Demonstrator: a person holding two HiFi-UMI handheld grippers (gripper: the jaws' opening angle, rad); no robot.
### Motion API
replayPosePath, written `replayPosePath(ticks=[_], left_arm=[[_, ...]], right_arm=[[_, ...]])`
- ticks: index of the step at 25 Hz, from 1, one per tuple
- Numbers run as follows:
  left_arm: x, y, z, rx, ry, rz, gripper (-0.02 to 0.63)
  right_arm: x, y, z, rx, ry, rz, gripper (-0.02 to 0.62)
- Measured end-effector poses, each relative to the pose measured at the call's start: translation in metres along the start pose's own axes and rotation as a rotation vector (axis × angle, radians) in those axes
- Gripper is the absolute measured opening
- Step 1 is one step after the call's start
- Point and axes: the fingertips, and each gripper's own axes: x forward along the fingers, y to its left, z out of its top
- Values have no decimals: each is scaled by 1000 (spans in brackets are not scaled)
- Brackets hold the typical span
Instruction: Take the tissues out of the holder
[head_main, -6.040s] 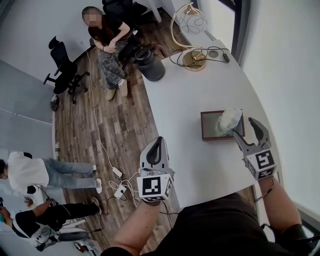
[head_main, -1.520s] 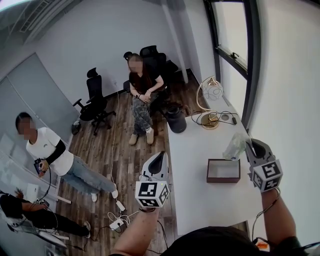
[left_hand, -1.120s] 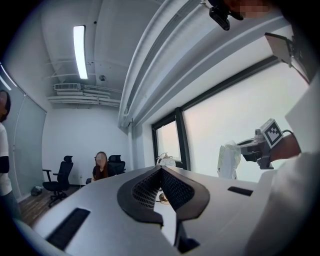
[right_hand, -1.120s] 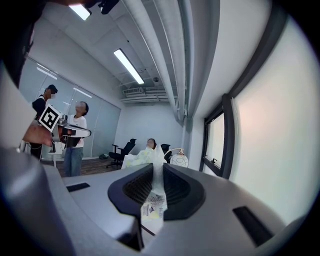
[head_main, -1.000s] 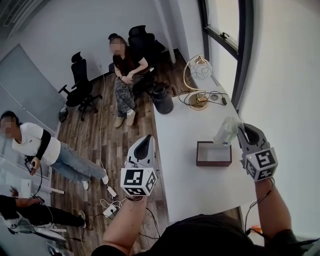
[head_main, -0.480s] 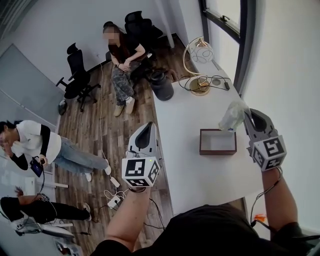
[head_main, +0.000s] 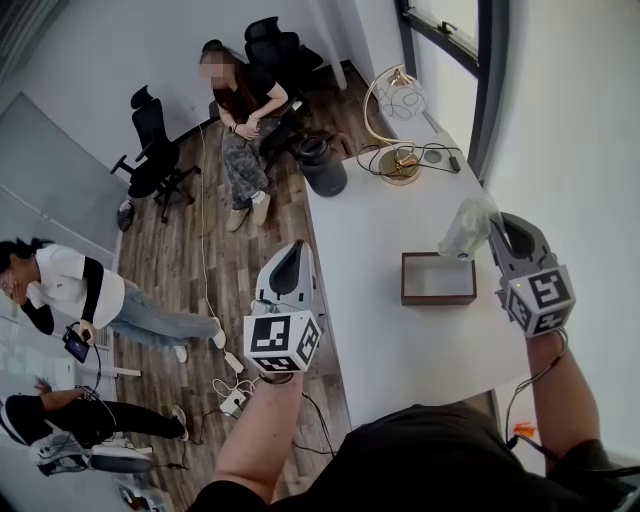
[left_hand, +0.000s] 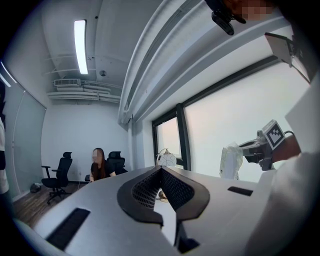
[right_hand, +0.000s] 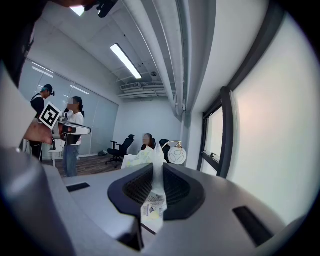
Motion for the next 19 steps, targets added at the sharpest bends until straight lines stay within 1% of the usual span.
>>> replayPosePath(ticks=[13,19], left_arm=[[-7,1,14,7,-32,0,5],[-12,2,21,11,-43,-1,5]], right_arm=[[-7,4,18,-27,-25,1,48],[-12,3,17,-25,-20,-10,48]])
